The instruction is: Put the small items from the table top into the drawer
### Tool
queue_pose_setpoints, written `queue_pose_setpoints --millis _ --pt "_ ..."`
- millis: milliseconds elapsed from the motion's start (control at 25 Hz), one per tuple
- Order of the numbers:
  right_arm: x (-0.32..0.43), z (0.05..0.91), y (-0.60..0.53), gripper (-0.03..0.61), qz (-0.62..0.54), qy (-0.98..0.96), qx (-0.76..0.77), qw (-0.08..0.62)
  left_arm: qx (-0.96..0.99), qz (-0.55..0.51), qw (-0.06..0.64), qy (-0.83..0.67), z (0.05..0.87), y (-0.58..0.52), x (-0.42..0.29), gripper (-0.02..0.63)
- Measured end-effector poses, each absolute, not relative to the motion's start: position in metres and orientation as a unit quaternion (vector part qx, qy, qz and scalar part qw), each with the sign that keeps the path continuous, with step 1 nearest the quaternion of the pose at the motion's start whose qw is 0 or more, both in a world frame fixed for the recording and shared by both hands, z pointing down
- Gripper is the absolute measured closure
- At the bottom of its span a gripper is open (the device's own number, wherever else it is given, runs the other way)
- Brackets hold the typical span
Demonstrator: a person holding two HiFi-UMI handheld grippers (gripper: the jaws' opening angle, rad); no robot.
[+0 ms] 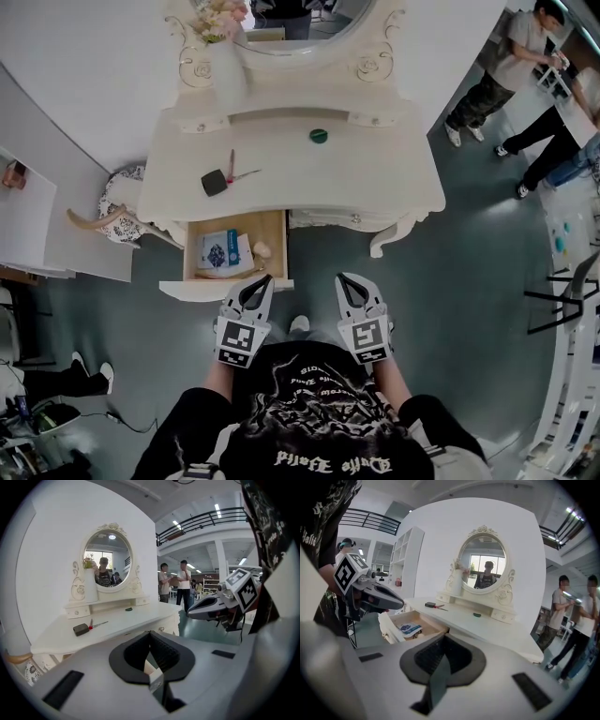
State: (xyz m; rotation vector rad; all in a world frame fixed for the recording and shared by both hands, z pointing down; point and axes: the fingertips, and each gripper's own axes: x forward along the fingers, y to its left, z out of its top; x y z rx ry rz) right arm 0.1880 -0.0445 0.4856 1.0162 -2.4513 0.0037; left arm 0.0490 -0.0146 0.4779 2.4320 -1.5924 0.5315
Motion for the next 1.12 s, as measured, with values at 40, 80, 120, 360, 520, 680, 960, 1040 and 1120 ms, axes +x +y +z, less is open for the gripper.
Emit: queue_pose_setpoints --millis 40,80,120,360,520,680,960,1040,1120 --pt "0.187 0.486 -0.045 0.568 0.002 -0.897 0.37 0.241 0.819 0.179 0.094 -0.538 0.478 -0.015 0.049 0.598" --pt "0.186 0.486 -0.046 0.568 0.003 -0.898 0.368 0.241 0.818 0.179 0.095 -0.539 0.478 -0.016 0.048 0.598" --pt "0.185 0.485 -0.047 0.568 0.003 -0.899 0.366 0.24 0.817 0.178 0.095 -0.541 0.478 -0.017 0.048 0.598" --pt "0.183 0.484 -0.051 0.568 0.003 -0.9 0.362 0.244 0.814 0.164 0.097 -0.549 0.475 -0.024 0.043 0.598" --pt "0.181 0.484 -0.061 0.568 0.014 -0.898 0.368 0.24 0.809 0.16 0.099 -0.557 0.474 -0.03 0.035 0.598" --pt "0.174 0.484 -0.076 0.568 0.015 -0.894 0.374 0.245 0.807 0.152 0.106 -0.561 0.473 -0.039 0.022 0.598" --pt "0.159 0.479 -0.11 0.567 0.04 -0.89 0.389 0.233 0.806 0.145 0.113 -0.563 0.471 -0.06 0.0 0.598" --pt "0.153 0.48 -0.12 0.566 0.047 -0.889 0.39 0.237 0.805 0.143 0.118 -0.563 0.472 -0.065 -0.007 0.598" --pt "0.148 0.478 -0.131 0.566 0.045 -0.887 0.392 0.241 0.804 0.142 0.123 -0.563 0.472 -0.071 -0.015 0.598"
